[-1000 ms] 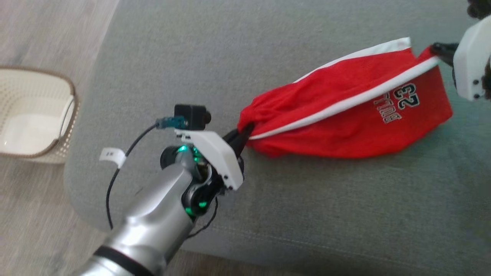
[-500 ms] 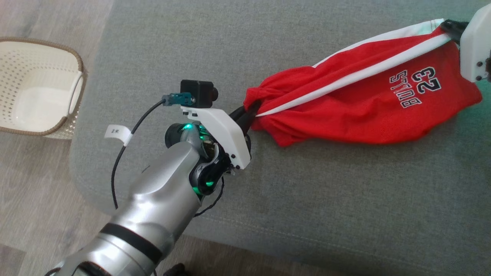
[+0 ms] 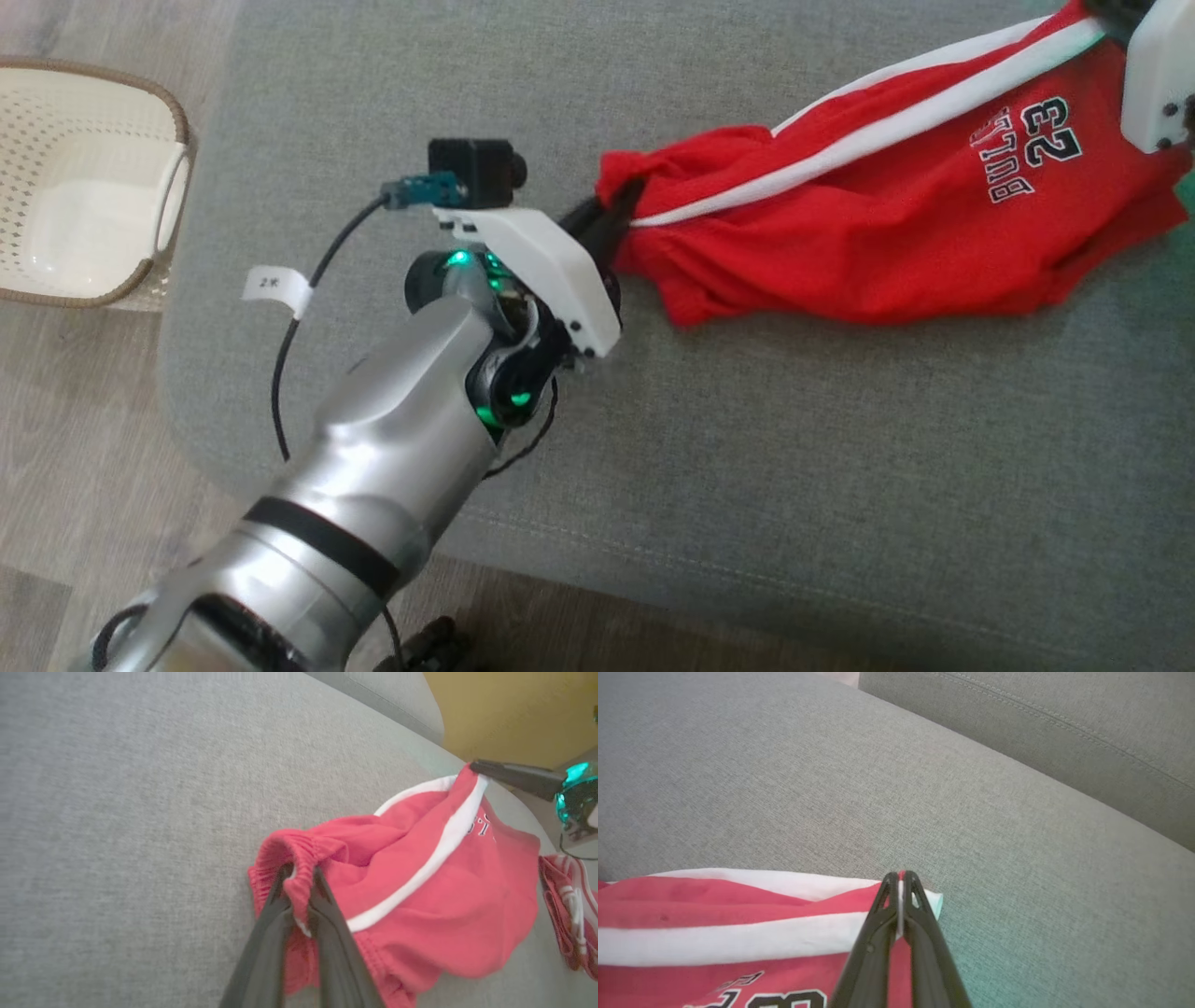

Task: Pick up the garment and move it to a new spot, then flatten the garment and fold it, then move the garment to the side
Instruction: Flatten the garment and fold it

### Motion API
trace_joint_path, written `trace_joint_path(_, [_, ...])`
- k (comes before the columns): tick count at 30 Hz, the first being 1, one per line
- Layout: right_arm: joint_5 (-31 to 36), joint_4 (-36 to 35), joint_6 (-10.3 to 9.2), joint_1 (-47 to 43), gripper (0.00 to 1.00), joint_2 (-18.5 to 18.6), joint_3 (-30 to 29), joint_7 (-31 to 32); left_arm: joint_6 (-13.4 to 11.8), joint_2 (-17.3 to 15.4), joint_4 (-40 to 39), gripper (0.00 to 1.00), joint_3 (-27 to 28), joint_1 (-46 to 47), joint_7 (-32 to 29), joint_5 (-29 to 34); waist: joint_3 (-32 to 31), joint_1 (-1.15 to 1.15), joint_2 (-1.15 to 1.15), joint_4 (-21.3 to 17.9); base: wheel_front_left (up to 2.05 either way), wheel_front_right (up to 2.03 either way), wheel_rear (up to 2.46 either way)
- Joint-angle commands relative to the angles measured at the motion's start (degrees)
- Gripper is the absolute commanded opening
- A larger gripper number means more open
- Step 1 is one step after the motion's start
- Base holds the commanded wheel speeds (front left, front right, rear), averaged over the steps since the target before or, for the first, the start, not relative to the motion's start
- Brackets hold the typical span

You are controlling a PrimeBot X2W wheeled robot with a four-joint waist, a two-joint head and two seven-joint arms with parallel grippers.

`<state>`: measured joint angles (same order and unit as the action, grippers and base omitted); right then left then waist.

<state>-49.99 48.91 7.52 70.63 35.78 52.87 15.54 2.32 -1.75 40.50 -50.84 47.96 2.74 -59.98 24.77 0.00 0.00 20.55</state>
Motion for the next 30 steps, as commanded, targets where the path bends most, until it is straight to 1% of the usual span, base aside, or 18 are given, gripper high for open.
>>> trace_joint_path(1, [-0.5, -0.6, -0.03, 1.2, 0.0, -0.4, 0.2, -0.7, -0.6, -1.1, -1.3, 1.0, 1.8, 2.6, 1.1, -0.6, 0.3, 0.0, 0.0, -0.1, 0.0, 0.0, 0.0])
trace_joint_path(4, [-1.0, 0.6, -0.03, 2.1, 0.0, -1.0, 0.6, -1.9, -1.7, -1.1, -1.0, 1.0, 1.5, 3.7, 3.3, -1.3, 0.8, 0.0, 0.0, -0.1, 0.0, 0.0, 0.0])
trace_joint_path(5, [-1.1, 1.1, -0.03, 2.3, 0.64, -1.2, 0.6, -2.3, -2.1, -1.1, -0.7, 1.0, 1.4, 3.9, 4.2, -1.5, 0.9, 0.0, 0.0, -0.1, 0.0, 0.0, 0.0])
trace_joint_path(6, [-1.3, 1.8, -0.03, 2.5, 1.0, -1.4, 0.6, -2.7, -2.5, -1.1, -0.5, 1.0, 1.5, 4.1, 5.1, -1.8, 1.1, 0.0, 0.0, -0.1, 0.0, 0.0, 0.0])
trace_joint_path(11, [-0.3, 6.6, -0.03, 4.3, 1.0, -2.6, 0.0, -6.6, -4.5, -1.1, 1.2, 1.0, 1.2, 5.2, 9.2, -2.6, 1.4, 0.0, 0.0, 0.0, 0.0, 0.0, 0.0])
trace_joint_path(13, [0.8, 10.1, -0.03, 5.0, 1.0, -4.1, -0.4, -9.3, -5.7, -1.1, 2.1, 1.0, 2.0, 5.4, 10.9, -3.4, 1.1, 0.0, 0.0, -0.3, 0.0, 0.0, 0.0])
trace_joint_path(15, [1.2, 11.7, -0.03, 4.9, 1.0, -4.9, -0.4, -11.0, -6.4, -1.1, 2.7, 1.0, 2.3, 5.4, 11.7, -3.1, 0.6, 0.0, 0.0, -0.5, 0.0, 0.0, 0.0])
trace_joint_path(17, [1.1, 13.3, -0.03, 4.4, 1.0, -5.5, -1.0, -13.1, -6.6, -1.1, 2.9, 1.0, 2.7, 5.1, 12.0, -3.2, -0.3, 0.0, 0.0, -0.9, 0.0, 0.0, 0.0])
trace_joint_path(19, [0.9, 14.0, -0.03, 3.4, 1.0, -6.0, -1.2, -15.0, -7.0, -1.1, 3.2, 1.0, 3.1, 4.8, 12.2, -2.2, -1.4, 0.0, 0.0, -1.4, 0.0, 0.0, 0.0])
trace_joint_path(23, [1.5, 14.2, -0.03, 0.6, 1.0, -6.5, -1.4, -21.7, -8.2, -1.1, 1.0, 1.0, 8.0, 2.7, 12.2, 3.1, -4.5, 0.0, 0.0, -2.9, 0.0, 0.0, 0.0])
trace_joint_path(26, [1.2, 13.3, -0.03, -2.0, 1.0, -7.2, -2.4, -27.0, -9.3, -1.5, -2.9, 1.0, 13.1, -1.2, 12.2, 9.1, -7.2, 0.0, 0.0, -4.6, 0.0, 0.0, 0.0])
trace_joint_path(30, [1.1, 12.1, -0.03, -5.5, 1.0, -8.1, -5.8, -30.2, -10.2, -1.8, -9.5, 1.0, 20.1, -8.4, 12.2, 16.6, -11.0, 0.0, 0.0, -7.3, 0.0, 0.0, 0.0])
